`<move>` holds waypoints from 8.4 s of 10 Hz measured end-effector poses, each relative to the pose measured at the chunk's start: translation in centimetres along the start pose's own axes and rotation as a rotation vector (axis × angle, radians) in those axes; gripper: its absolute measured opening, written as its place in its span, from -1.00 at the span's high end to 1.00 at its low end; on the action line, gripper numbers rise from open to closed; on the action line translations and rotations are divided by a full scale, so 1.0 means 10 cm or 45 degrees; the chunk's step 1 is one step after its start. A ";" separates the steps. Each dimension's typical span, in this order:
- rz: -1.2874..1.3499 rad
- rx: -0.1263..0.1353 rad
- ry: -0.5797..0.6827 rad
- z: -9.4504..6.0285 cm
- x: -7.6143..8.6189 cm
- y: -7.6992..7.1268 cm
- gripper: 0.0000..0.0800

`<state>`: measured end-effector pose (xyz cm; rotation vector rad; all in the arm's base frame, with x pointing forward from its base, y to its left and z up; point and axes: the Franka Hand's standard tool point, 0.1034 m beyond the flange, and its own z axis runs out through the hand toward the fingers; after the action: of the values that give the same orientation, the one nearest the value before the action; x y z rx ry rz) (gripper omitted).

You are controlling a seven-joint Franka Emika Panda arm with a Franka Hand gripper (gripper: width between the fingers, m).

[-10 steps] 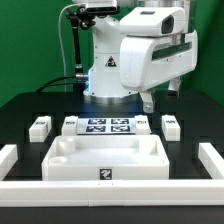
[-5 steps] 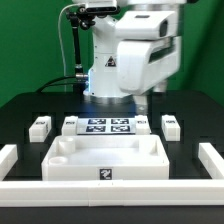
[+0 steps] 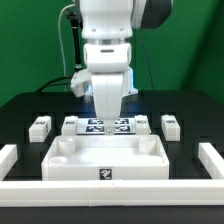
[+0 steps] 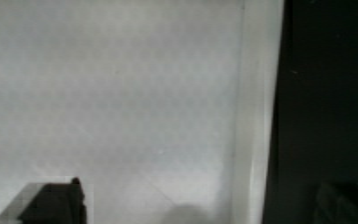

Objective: Assemble desk

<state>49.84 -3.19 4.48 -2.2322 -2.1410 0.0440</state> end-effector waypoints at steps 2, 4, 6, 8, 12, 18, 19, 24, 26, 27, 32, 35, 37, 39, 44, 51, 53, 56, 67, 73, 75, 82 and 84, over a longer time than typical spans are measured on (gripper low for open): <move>0.002 0.004 0.010 0.20 0.02 -0.05 -0.62; 0.013 0.025 0.016 0.33 -0.01 -0.10 -0.62; 0.012 0.024 0.016 0.33 -0.01 -0.10 -0.52; 0.013 0.025 0.016 0.33 -0.01 -0.10 0.22; 0.012 0.017 0.016 0.32 -0.01 -0.09 0.85; 0.026 0.012 0.019 0.32 0.07 -0.05 0.85; 0.011 0.000 0.027 0.33 0.18 0.00 0.85; 0.028 0.040 0.068 0.33 0.71 0.25 0.85; 0.035 0.047 0.056 0.32 0.71 0.25 0.85; 0.034 0.047 0.056 0.32 0.71 0.24 0.85; 0.035 0.048 0.056 0.33 0.70 0.24 -0.46; 0.036 0.048 0.056 0.33 0.70 0.24 -0.62; 0.036 0.048 0.056 0.33 0.70 0.24 -0.62; 0.048 0.046 0.055 0.32 0.71 0.25 -0.62; 0.655 -0.016 0.006 -0.33 0.93 0.26 -0.62; 1.403 0.027 0.009 -0.25 1.21 0.09 -0.62; 1.831 0.088 0.021 -0.19 1.38 0.01 -0.62; 1.809 0.094 0.013 -0.19 1.38 0.00 -0.62; 1.818 0.137 -0.046 -0.28 1.35 -0.02 -0.62; 1.845 0.439 -0.391 -0.04 1.42 -0.32 -0.62; 1.802 0.595 -0.564 -0.01 1.43 -0.37 -0.62; 1.780 0.946 -0.948 0.24 1.33 -0.54 -0.62; 1.776 0.947 -0.948 0.25 1.34 -0.55 -0.62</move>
Offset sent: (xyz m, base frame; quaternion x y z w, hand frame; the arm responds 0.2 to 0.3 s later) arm -0.0042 -0.0020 -0.0191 -0.0006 0.0192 0.0127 0.9997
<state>44.79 10.42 2.47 -2.7178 -0.0190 1.5095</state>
